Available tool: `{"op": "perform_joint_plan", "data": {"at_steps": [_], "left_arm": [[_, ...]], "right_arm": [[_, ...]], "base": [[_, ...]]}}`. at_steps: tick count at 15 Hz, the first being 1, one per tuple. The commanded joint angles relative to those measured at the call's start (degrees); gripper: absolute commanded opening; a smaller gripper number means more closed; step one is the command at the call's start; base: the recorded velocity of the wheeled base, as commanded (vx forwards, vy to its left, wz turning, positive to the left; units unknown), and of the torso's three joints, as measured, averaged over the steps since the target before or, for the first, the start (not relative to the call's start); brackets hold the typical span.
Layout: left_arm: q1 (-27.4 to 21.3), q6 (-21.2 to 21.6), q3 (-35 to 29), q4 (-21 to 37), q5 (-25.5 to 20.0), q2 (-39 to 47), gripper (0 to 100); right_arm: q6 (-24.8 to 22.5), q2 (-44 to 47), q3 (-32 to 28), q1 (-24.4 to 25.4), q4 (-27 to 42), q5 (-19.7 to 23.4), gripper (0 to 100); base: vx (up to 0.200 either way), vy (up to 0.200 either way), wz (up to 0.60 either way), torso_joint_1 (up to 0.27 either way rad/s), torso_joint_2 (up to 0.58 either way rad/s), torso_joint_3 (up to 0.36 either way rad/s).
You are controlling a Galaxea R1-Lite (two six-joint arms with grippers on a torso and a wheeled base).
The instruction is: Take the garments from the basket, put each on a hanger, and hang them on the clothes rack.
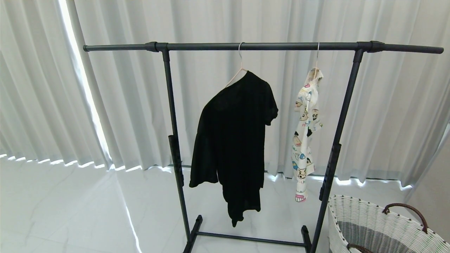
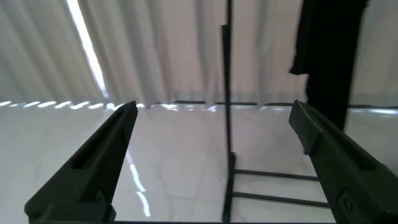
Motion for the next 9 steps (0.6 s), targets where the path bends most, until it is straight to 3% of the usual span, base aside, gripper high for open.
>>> {"op": "perform_joint_plan", "data": {"at_steps": [1, 3, 6, 9], "left_arm": [[-0.3, -1.0, -0.2, 0.7, -2.2, -0.1, 100], [-0.1, -1.1, -0.2, 0.7, -2.3, -0.4, 100], [1.1, -1.3, -0.1, 0.7, -1.7, -3.5, 100], [1.1, -2.2, 0.5, 0.9, -1.0, -3.5, 100]], "right_arm": [[2.3, -1.6, 0.4, 0.0, 0.6, -0.1, 100], [6.2, -1.6, 0.4, 0.0, 1.1, -0.1, 100], [6.8, -1.6, 0.4, 0.0, 1.2, 1.0, 100], [8.3, -1.6, 0.4, 0.0, 2.2, 10.7, 100]], "base": [[0.0, 0.0, 0.0, 0.0, 0.0, 0.0], [0.0, 0.0, 0.0, 0.0, 0.0, 0.0], [0.0, 0.0, 0.0, 0.0, 0.0, 0.0], [0.0, 0.0, 0.0, 0.0, 0.0, 0.0]]}}
